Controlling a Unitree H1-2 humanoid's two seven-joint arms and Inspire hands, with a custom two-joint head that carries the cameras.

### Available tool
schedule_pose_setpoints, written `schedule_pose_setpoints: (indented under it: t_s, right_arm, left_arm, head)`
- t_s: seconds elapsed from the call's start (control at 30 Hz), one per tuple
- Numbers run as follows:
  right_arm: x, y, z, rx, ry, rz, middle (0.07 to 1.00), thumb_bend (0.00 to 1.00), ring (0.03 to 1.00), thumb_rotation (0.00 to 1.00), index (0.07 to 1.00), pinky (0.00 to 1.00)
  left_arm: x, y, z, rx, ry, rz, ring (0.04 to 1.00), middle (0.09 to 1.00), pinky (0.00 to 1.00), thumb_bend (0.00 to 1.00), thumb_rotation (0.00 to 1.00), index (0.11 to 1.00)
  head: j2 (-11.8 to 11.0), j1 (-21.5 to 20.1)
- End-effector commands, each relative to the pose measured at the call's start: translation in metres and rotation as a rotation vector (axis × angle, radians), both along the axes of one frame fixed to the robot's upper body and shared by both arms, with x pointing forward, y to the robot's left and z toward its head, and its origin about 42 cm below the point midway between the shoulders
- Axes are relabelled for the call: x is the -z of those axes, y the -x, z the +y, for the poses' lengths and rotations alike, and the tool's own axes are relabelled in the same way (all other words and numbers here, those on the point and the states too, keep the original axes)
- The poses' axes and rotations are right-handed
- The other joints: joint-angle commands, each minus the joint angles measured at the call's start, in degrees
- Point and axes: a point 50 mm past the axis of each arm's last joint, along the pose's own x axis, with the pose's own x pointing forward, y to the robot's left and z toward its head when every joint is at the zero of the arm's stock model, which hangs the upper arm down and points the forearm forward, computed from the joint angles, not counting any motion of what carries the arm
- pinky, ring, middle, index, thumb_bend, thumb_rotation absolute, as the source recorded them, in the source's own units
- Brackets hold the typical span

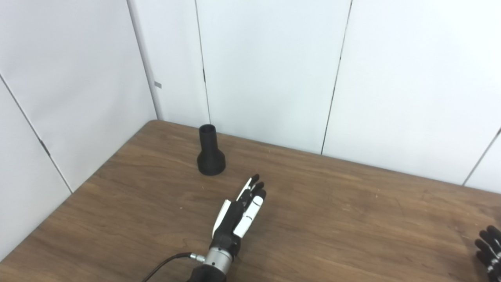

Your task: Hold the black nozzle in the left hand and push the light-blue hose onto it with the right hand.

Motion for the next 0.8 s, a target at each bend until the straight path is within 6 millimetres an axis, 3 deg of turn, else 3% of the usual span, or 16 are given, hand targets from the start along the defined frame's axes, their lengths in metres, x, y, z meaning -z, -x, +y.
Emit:
schedule_pose_setpoints:
  t_s: [0.0, 0.3, 0.37, 0.5, 0.77]
  right_arm:
    - [0.0, -0.002, -0.004, 0.004, 0.0, -0.031, 0.932, 0.65, 0.947, 1.0, 0.933, 0.97]
    - [-0.001, -0.002, -0.009, 0.004, 0.01, -0.034, 0.94, 0.61, 0.951, 1.0, 0.931, 0.98]
    - [0.0, -0.002, -0.009, 0.006, 0.009, -0.034, 0.94, 0.61, 0.952, 1.0, 0.93, 0.98]
    - [0.005, -0.002, -0.008, 0.006, 0.002, -0.029, 0.942, 0.6, 0.954, 1.0, 0.93, 0.98]
    - [0.008, -0.002, -0.008, 0.004, 0.006, -0.012, 0.939, 0.59, 0.947, 1.0, 0.928, 0.97]
  left_arm:
    - [-0.01, -0.01, -0.006, 0.01, -0.003, -0.052, 0.954, 0.952, 0.94, 0.42, 0.85, 0.943]
    - [-0.018, -0.01, -0.002, -0.003, -0.015, -0.061, 0.948, 0.958, 0.93, 0.45, 0.77, 0.964]
    - [-0.023, -0.008, 0.004, -0.023, -0.031, -0.064, 0.947, 0.956, 0.93, 0.49, 0.7, 0.962]
    - [-0.031, -0.005, 0.018, -0.097, -0.08, -0.062, 0.909, 0.918, 0.88, 0.7, 0.43, 0.93]
    - [-0.043, 0.001, 0.046, -0.205, -0.109, -0.079, 0.874, 0.886, 0.84, 0.78, 0.32, 0.906]
  head:
    - [-0.14, 0.1]
    - [0.12, -0.24]
    - [-0.19, -0.23]
    - [-0.28, -0.13]
    - [-0.06, -0.19]
